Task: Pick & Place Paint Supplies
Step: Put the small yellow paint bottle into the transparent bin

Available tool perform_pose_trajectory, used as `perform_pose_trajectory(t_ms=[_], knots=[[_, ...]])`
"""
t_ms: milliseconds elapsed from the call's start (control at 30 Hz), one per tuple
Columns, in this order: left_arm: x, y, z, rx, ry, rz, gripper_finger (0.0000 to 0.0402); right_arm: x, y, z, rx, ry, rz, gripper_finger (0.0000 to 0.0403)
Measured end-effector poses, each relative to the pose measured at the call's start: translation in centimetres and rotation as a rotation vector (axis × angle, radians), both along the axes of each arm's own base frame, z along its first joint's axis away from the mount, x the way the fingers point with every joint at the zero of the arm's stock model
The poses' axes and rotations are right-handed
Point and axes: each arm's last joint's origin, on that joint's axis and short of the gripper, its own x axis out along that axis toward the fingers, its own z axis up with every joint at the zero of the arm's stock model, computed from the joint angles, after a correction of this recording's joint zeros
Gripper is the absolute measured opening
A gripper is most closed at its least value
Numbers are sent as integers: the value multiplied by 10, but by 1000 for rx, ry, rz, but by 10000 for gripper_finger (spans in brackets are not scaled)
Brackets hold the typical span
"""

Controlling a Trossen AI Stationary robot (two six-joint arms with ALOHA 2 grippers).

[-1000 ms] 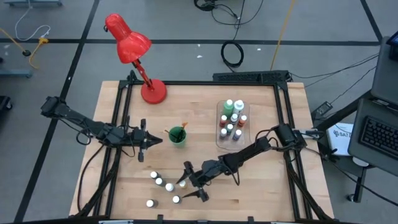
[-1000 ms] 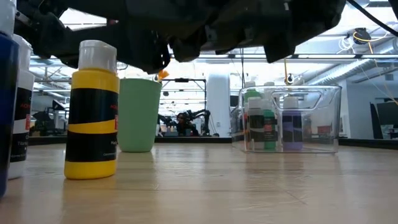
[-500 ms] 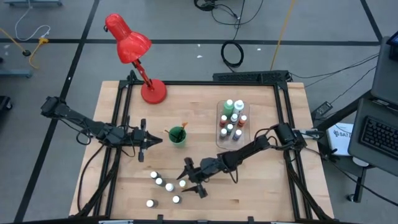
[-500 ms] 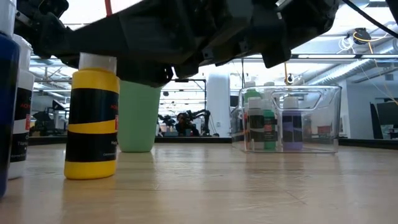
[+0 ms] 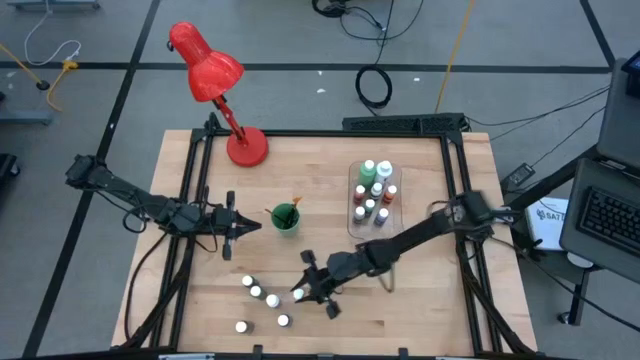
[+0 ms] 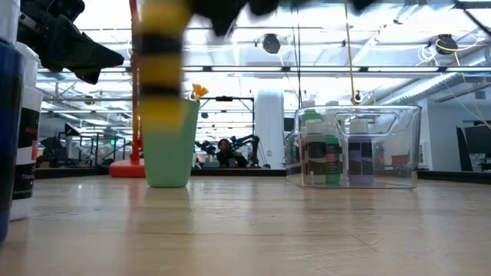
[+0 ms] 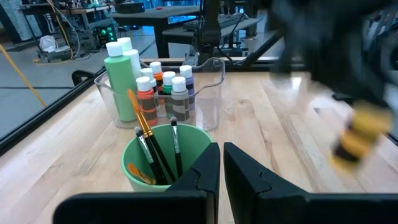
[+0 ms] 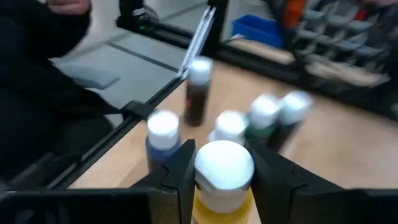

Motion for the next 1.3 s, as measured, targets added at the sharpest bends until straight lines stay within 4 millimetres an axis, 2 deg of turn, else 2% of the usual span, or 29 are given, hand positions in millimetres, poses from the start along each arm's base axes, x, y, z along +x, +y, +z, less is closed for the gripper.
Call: perform_pose_trajectory(t_ms=[100,200,267,333,400,500,600,700,867,1300], knots=[[0,0,0,-11,1,2,26,-34,-4,62,-126,-25,-128,109],[0,0,-1,-19,6,4,26,-80,-13,115,-267,-47,-299,109],[0,0,-1,-25,6,5,26,-114,-25,135,-332,-50,-398,109],[0,0,-1,-26,5,5,26,-147,-41,141,-315,-56,-497,109],[0,0,-1,-30,6,6,26,-178,-60,135,-250,-66,-596,109],[0,0,-1,-43,5,8,26,-214,-88,107,-174,-52,-742,109],[0,0,0,-48,-4,8,26,-238,-110,74,-107,-54,-857,109],[0,0,0,-47,-4,8,26,-253,-123,50,-38,-80,-906,109],[0,0,0,-47,-5,10,26,-261,-129,25,7,-90,-887,109],[0,0,0,-49,3,11,26,-258,-135,1,2,-22,-922,109]])
